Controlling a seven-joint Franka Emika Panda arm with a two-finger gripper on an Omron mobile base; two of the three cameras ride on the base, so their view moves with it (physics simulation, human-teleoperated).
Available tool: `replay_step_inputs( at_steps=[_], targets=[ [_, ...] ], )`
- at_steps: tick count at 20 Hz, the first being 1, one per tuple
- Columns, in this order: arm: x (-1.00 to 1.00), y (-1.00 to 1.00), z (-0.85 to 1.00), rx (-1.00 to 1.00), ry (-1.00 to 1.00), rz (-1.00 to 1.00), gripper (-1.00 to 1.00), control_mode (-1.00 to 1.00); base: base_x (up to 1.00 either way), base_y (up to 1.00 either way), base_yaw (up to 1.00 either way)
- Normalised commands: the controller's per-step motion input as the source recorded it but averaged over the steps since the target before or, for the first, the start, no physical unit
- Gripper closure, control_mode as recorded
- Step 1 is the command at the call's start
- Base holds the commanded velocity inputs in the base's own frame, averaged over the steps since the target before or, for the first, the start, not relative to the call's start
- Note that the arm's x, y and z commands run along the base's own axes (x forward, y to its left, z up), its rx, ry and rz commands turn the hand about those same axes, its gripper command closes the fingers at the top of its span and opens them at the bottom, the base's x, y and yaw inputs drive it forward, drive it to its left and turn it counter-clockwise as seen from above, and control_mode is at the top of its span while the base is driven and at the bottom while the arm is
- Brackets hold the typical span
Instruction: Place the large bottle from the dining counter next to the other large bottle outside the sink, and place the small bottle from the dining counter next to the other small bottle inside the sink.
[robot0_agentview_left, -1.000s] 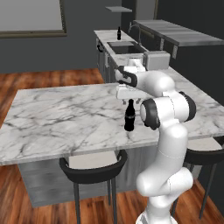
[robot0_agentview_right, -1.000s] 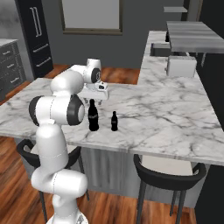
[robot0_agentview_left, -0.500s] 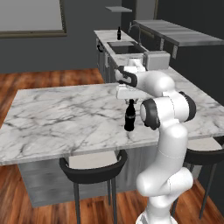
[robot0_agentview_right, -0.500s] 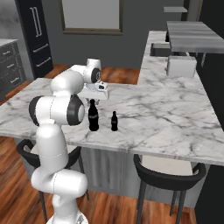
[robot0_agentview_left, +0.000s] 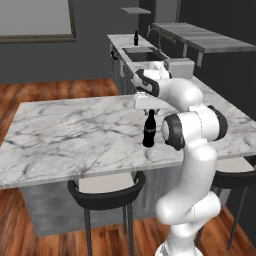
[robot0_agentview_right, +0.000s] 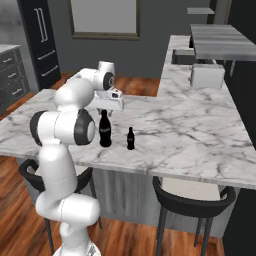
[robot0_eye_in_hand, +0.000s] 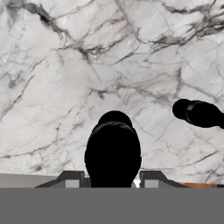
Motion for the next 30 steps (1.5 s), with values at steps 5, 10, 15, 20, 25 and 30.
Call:
replay_step_inputs(
  at_steps=[5,10,15,20,25,30],
  targets=[
    [-0.65,0.00,0.47,0.01,-0.01,0.00,1.00,-1.00,0.00,0.00,0.00],
    [-0.89,0.00,0.29,0.00,-0.05,0.00,1.00,-1.00,0.00,0.00,0.00],
    [-0.94,0.00,0.21,0.00,-0.07,0.00,1.00,-1.00,0.00,0.00,0.00],
    [-0.99,0.00,0.26,0.00,-0.11,0.00,1.00,-1.00,0.00,0.00,0.00],
    [-0.82,0.00,0.21,0.00,-0.07,0.00,1.00,-1.00,0.00,0.00,0.00],
    [-0.22,0.00,0.15,0.00,-0.03,0.00,1.00,-1.00,0.00,0.00,0.00]
  ],
)
